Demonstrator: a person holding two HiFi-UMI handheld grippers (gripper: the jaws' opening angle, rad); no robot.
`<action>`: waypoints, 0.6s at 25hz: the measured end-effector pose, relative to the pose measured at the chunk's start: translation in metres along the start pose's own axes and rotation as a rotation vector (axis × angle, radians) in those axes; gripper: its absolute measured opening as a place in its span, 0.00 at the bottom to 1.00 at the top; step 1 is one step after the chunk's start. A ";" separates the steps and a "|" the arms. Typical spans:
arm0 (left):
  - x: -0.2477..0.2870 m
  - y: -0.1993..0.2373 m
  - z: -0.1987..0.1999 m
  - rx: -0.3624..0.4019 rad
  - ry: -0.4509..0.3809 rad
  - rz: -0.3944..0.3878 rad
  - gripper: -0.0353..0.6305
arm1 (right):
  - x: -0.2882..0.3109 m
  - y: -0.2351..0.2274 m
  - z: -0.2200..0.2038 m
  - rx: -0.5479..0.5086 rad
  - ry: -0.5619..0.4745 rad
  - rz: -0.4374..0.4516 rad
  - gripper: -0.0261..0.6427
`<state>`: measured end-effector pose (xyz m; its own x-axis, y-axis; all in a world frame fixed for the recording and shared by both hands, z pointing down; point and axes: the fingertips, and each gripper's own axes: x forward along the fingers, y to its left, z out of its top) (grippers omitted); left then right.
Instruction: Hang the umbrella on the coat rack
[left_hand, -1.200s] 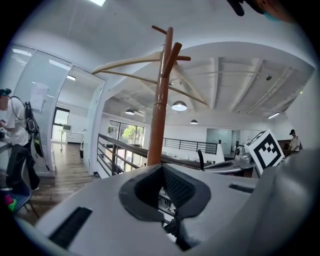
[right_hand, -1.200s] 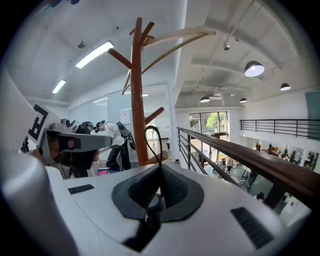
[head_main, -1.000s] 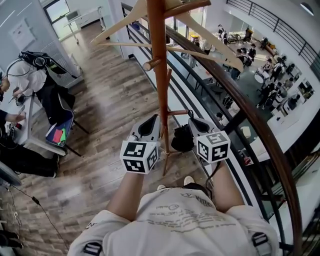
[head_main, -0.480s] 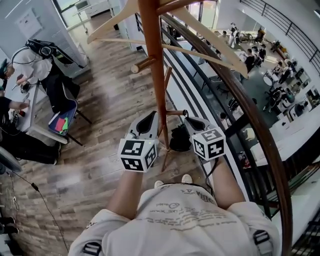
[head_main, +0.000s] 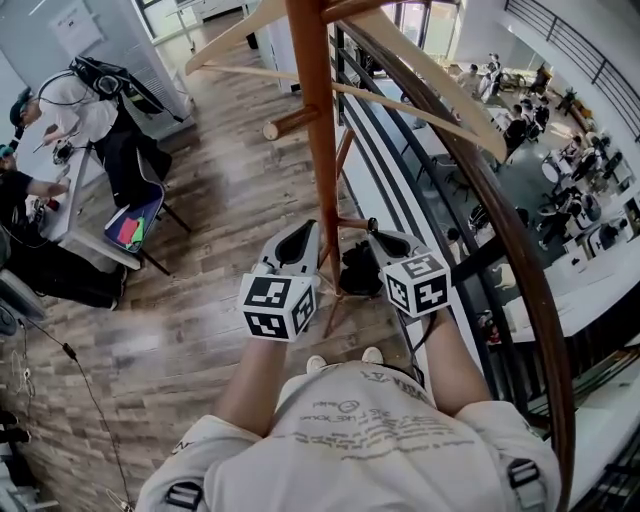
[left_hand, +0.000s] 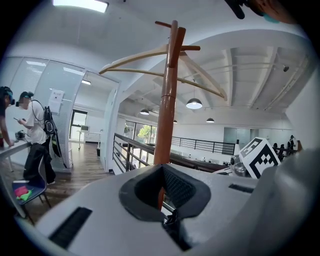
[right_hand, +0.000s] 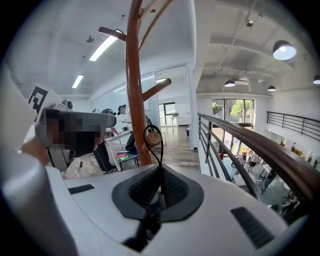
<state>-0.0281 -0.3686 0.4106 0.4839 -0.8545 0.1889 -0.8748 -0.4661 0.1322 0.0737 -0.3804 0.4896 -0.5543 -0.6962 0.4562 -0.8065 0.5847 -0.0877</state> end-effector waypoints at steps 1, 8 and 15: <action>0.001 0.000 0.000 0.002 -0.001 0.002 0.05 | 0.002 0.000 0.000 -0.003 0.002 0.004 0.04; -0.003 0.006 -0.006 0.005 0.009 0.026 0.05 | 0.018 0.007 -0.008 -0.023 0.027 -0.001 0.04; -0.005 0.004 -0.009 0.002 0.020 0.038 0.05 | 0.025 0.010 -0.014 -0.083 0.013 -0.035 0.04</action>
<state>-0.0344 -0.3640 0.4186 0.4506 -0.8670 0.2127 -0.8926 -0.4339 0.1225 0.0550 -0.3860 0.5126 -0.5227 -0.7120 0.4689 -0.8055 0.5926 0.0019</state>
